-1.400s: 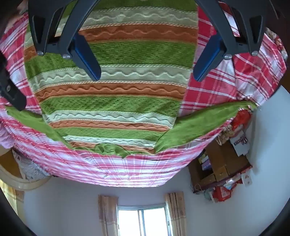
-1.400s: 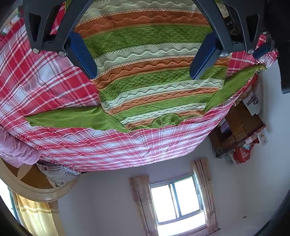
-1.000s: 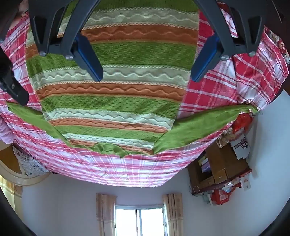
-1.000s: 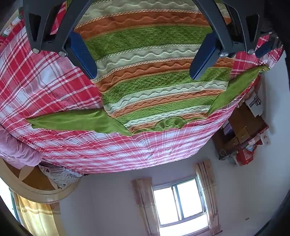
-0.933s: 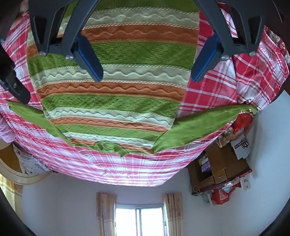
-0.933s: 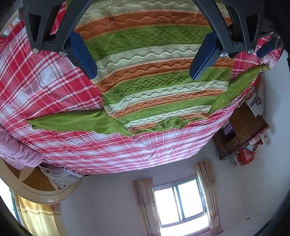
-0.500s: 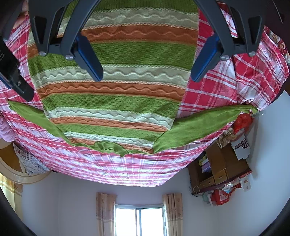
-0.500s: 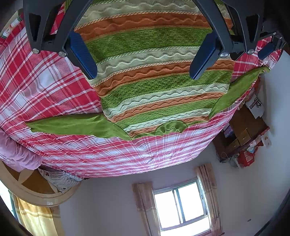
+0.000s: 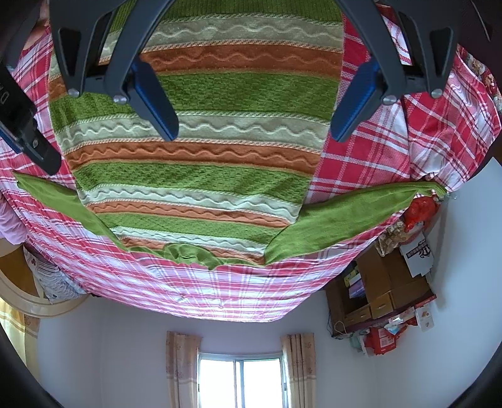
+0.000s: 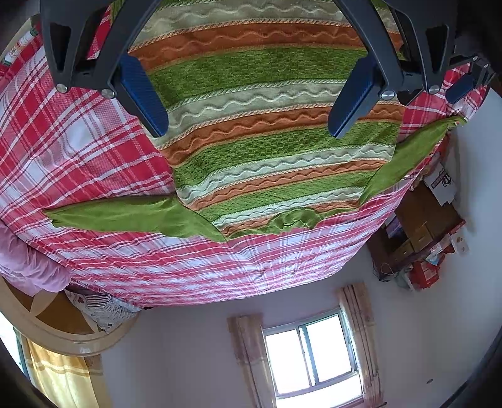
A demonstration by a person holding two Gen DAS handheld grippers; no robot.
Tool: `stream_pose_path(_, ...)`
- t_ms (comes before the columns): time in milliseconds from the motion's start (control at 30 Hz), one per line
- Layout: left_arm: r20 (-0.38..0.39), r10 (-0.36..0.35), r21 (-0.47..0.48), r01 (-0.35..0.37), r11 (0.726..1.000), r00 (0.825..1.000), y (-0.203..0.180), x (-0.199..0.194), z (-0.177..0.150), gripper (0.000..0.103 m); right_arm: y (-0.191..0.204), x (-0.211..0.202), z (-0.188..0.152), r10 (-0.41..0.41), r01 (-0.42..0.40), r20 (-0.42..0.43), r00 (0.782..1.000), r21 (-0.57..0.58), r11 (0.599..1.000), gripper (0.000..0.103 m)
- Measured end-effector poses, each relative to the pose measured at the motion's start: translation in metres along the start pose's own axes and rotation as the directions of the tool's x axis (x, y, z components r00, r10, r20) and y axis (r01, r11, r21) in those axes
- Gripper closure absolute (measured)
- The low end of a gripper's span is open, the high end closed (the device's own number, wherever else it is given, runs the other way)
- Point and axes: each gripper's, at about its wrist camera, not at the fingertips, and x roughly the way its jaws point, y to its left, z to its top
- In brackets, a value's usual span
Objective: Fold small clothes
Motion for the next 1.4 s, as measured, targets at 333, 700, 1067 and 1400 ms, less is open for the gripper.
stream_pose_path(333,0.001,-0.009,-0.007,0.009,1.0,1.0,0.001,-0.001,-0.001,0.003,-0.003,0.003,0.001,-0.032,0.032,-0.01,0.999,-0.005,0.999,0.001)
stream_pose_path(700,0.001,-0.011,0.003,0.011,1.0,1.0,-0.003,-0.002,-0.003,0.003,-0.005,0.004,0.0,-0.026,0.026,-0.017,1.0,0.002,1.0,0.001)
stream_pose_path(1067,-0.001,-0.012,0.0,0.012,1.0,1.0,-0.004,-0.001,-0.004,0.003,-0.005,0.006,0.0,-0.028,0.028,-0.016,0.999,-0.004,1.0,0.001)
stream_pose_path(1400,-0.021,0.01,0.008,-0.01,1.0,1.0,-0.009,0.015,-0.002,0.003,-0.016,0.024,0.013,-0.115,0.115,-0.012,0.993,-0.041,0.993,0.001)
